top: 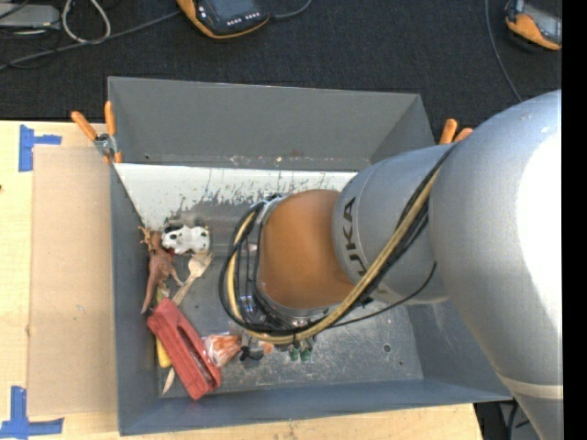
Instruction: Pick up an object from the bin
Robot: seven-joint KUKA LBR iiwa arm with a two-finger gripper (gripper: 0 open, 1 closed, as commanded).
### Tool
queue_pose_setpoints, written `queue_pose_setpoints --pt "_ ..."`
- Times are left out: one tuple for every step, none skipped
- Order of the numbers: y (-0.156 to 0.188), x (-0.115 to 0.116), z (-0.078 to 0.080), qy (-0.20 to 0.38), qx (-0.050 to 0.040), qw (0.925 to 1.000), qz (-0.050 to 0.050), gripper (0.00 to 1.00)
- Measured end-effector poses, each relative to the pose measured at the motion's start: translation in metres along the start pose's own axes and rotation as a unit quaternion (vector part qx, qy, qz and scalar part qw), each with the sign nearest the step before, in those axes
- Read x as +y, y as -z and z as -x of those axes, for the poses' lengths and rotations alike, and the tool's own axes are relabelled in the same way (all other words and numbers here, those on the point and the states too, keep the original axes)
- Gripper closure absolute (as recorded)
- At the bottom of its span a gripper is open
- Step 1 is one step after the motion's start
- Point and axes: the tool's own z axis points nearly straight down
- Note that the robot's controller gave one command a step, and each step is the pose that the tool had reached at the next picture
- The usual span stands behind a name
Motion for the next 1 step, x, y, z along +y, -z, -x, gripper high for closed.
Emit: queue_pose_setpoints --pt "0.0 0.0 0.0 0.0 0.0 1.0 0.0 1.0"
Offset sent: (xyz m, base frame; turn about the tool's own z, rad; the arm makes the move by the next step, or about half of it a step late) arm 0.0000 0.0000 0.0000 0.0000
